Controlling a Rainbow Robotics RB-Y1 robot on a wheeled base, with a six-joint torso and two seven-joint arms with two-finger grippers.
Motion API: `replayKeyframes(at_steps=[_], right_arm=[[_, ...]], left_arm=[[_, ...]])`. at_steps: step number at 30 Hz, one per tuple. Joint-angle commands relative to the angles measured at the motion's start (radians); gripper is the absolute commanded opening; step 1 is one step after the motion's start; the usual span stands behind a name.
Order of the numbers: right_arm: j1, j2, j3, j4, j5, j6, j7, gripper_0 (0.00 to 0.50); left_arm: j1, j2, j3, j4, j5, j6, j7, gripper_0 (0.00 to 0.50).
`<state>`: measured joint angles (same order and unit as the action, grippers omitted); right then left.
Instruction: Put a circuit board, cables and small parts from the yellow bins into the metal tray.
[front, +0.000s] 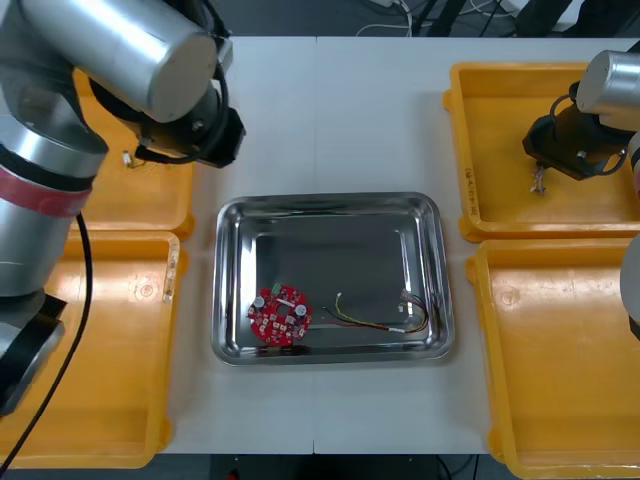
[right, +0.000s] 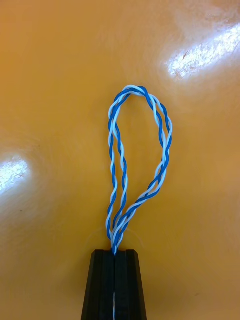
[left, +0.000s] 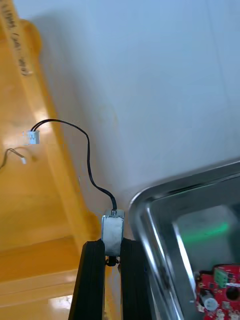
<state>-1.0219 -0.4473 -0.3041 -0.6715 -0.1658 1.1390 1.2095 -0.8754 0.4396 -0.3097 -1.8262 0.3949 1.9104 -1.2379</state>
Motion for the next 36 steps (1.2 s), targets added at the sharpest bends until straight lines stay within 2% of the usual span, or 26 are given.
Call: replayKeyframes(at_steps=[1,5,11,16,19,25,30,36], right_arm=[[0.022,0.013,0.023,-0.086,0.022,0.036,0.028,0.0],[0.022,0.013,0.022,-0.165,0.032,0.119,0.041,0.0],[0.022,0.012,0.014,-0.286,0.035,0.272,0.053,0.0],[0.023,0.013,0.006,-0.381,0.028,0.401,0.061,0.0],[0.022,0.013,0.002,-0.447,0.023,0.498,0.067,0.0],[0.022,0.013,0.0,-0.553,0.009,0.642,0.068,0.0],[0.022,0.013,0.003,-0.646,-0.023,0.769,0.074,0.0],[0.023,0.013,0.011,-0.75,-0.093,0.781,0.084,0.0]], left_arm=[[0.009,-0.075,-0.088,-0.035,-0.047,0.009,0.072,0.0],[0.046,-0.104,-0.155,-0.036,-0.073,-0.007,0.147,0.0],[0.098,-0.104,-0.235,-0.031,-0.074,-0.059,0.245,0.0],[0.118,-0.104,-0.278,0.016,-0.06,-0.108,0.348,0.0],[0.13,-0.104,-0.305,0.076,-0.067,-0.182,0.411,0.0],[0.151,-0.104,-0.325,0.157,-0.096,-0.286,0.417,0.0],[0.156,-0.102,-0.339,0.194,-0.1,-0.304,0.416,0.0],[0.173,-0.088,-0.356,0.194,-0.1,-0.317,0.417,0.0]])
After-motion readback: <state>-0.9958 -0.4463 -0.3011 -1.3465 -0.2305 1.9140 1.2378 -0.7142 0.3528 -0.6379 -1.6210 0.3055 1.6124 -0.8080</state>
